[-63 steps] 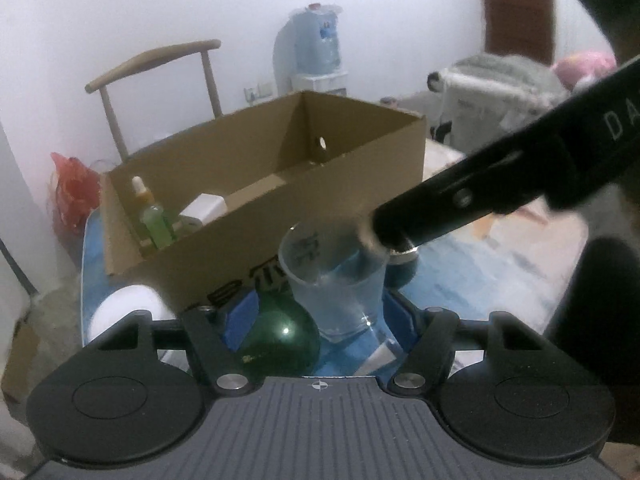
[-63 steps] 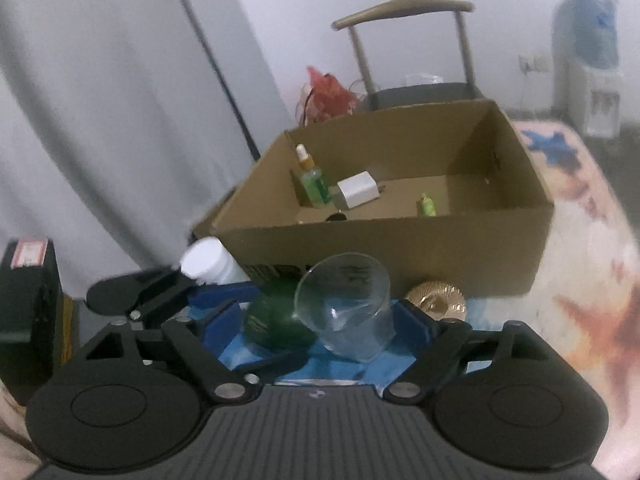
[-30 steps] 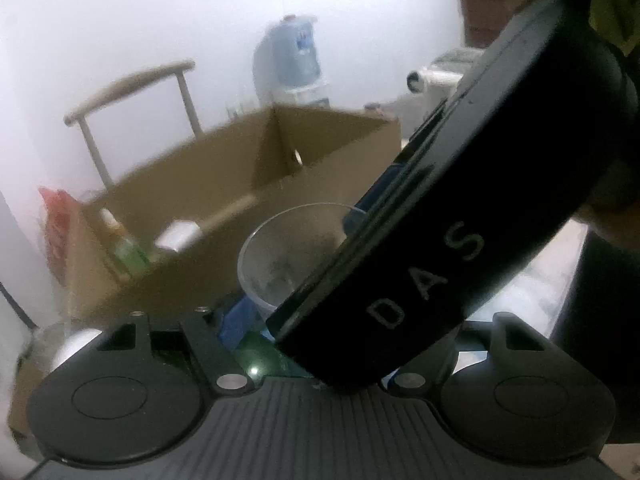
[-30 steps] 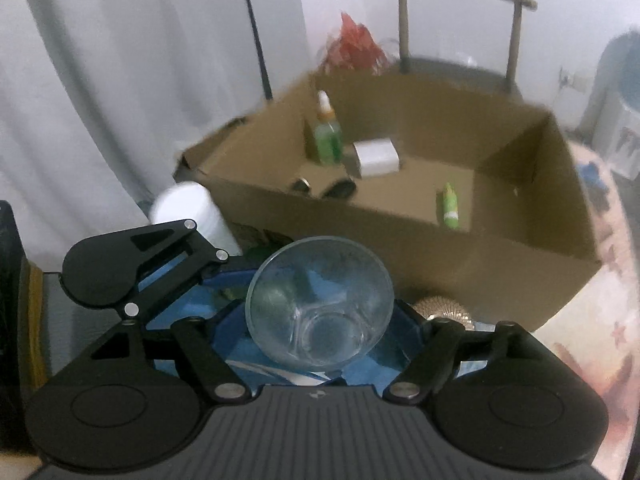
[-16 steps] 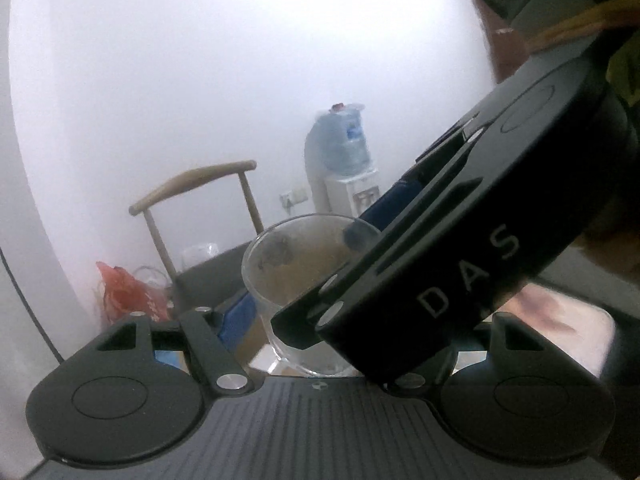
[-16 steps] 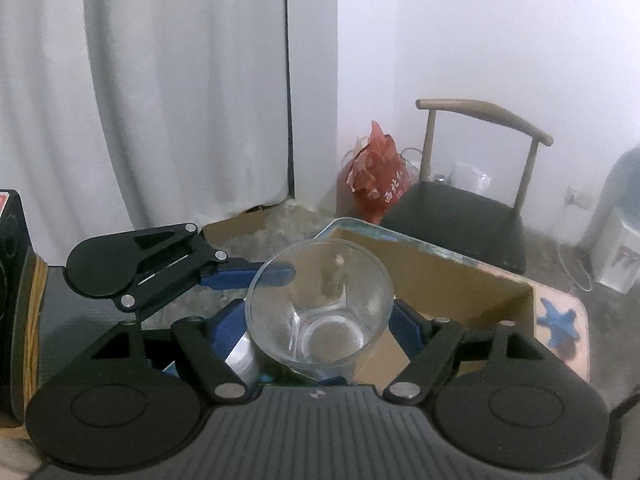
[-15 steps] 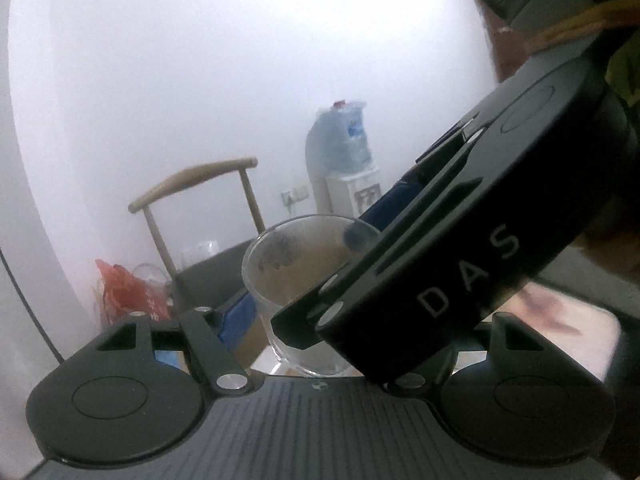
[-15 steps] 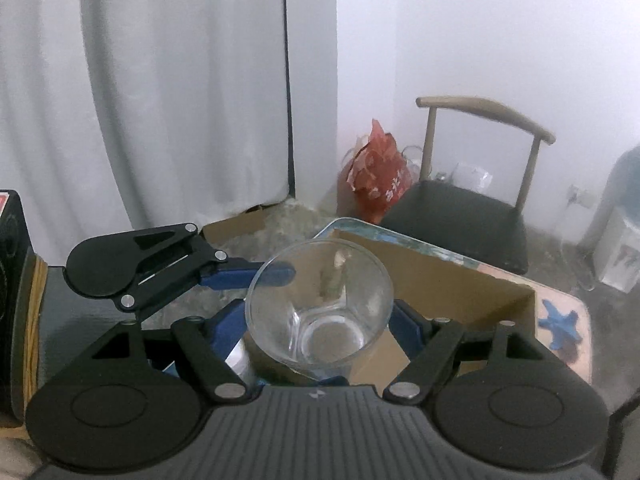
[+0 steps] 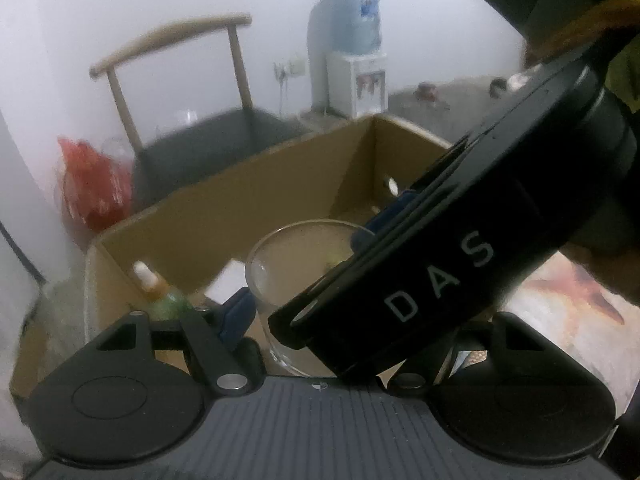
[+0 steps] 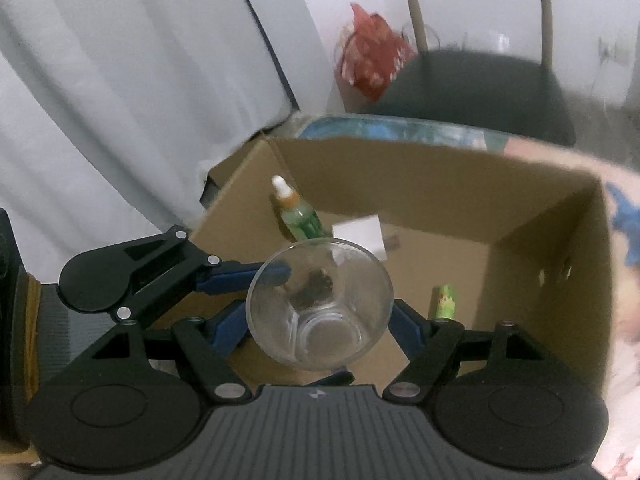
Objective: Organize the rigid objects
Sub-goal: 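Lower the glass cup into the box and open the right tool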
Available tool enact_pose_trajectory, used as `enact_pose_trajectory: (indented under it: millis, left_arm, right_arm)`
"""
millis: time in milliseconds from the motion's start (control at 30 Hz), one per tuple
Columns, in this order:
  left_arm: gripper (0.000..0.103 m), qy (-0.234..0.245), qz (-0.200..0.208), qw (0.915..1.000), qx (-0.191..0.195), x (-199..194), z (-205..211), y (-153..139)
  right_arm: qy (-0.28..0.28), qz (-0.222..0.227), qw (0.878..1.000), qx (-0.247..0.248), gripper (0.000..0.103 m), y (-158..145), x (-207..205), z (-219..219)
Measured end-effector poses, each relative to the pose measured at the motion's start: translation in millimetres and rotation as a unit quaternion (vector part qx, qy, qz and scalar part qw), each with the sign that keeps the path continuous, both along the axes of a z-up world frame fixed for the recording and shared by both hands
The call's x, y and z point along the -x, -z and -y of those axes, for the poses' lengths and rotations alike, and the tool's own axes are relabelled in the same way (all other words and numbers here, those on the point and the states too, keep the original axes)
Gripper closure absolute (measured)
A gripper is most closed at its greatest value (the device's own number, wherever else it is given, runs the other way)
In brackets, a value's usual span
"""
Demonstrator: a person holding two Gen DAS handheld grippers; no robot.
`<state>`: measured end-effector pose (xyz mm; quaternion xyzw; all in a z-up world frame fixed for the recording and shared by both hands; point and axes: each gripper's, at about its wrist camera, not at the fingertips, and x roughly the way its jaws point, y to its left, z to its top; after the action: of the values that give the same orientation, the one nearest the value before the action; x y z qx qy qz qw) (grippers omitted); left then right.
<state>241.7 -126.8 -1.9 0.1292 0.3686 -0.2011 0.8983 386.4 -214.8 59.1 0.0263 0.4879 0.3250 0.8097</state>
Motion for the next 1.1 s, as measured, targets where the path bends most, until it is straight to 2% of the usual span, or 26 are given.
enact_pose_trajectory:
  millis: [200,300,467,667,900,1100]
  left_arm:
    - [0.031,-0.014,-0.041,0.9990,0.010,-10,-7,15]
    - [0.029,-0.014,-0.034,0.9993,0.010,-11,-10,11]
    - [0.027,-0.010,-0.019,0.9998,0.003,2,-11,3]
    - [0.013,-0.007,0.008,0.9998,0.018,10,-16,-11]
    - [0.005,0.004,0.057,0.9958,0.071,66,-42,-43]
    - [0.001,0.015,0.086,0.9913,0.099,117,-68,-53]
  right_arm:
    - [0.006,-0.039,0.999,-0.003,0.024,25,-11,4]
    - [-0.001,-0.023,1.000,0.020,0.024,34,-14,-3]
    - [-0.006,-0.021,0.999,0.040,0.024,30,-10,-12]
    - [0.023,0.009,1.000,0.013,0.018,-2,7,4]
    - [0.095,0.078,0.991,-0.057,0.015,-55,74,58]
    - [0.154,0.132,0.974,-0.099,0.009,-70,164,91]
